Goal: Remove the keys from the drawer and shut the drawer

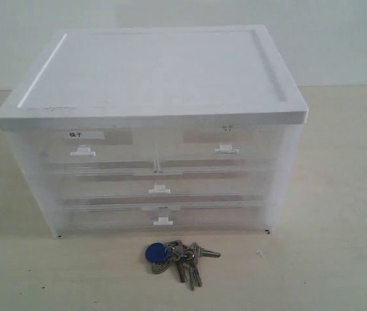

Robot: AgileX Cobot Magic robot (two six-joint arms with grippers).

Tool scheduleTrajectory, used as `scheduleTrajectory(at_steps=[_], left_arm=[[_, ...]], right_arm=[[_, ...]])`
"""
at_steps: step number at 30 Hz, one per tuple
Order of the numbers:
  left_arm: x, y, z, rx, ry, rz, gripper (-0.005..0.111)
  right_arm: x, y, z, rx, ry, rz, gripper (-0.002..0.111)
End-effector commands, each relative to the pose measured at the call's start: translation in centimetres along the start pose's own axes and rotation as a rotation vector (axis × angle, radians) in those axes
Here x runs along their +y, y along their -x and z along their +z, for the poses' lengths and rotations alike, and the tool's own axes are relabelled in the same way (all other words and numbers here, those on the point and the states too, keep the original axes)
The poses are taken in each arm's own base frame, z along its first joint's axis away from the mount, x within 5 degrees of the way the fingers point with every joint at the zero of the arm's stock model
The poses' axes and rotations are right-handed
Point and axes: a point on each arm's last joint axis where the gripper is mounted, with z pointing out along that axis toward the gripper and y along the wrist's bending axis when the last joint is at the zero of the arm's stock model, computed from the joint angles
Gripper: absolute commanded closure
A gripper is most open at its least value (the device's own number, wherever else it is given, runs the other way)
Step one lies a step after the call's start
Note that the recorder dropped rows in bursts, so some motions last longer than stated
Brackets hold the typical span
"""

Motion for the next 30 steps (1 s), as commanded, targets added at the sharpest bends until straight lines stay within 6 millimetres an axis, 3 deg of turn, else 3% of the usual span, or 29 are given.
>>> scheduleTrajectory(at_steps=[1,6,14,19,30], left_arm=[[-1.2,0.6,-3.8,-0.123,-0.043,0.022,0.102],[-2.1,0.3,-8.0,-0.265,-0.07,0.052,0.102],[-3.1,-0.8,-12.7,-0.435,-0.141,0.027,0.102],[-3.8,-1.4,-14.1,-0.489,-0.197,0.053,0.102],[-3.7,-1.5,-14.1,-0.487,-0.195,0.052,0.102]], right_arm=[[0.4,-1.6,-2.8,-0.145,-0.072,-0.032,0.108],[1.1,-2.9,-6.4,-0.325,-0.122,-0.063,0.108],[2.4,-4.9,-10.4,-0.495,-0.144,-0.131,0.108],[2.5,-5.3,-10.3,-0.476,-0.14,-0.159,0.108],[3.2,-6.6,-9.7,-0.336,-0.032,-0.078,0.108]])
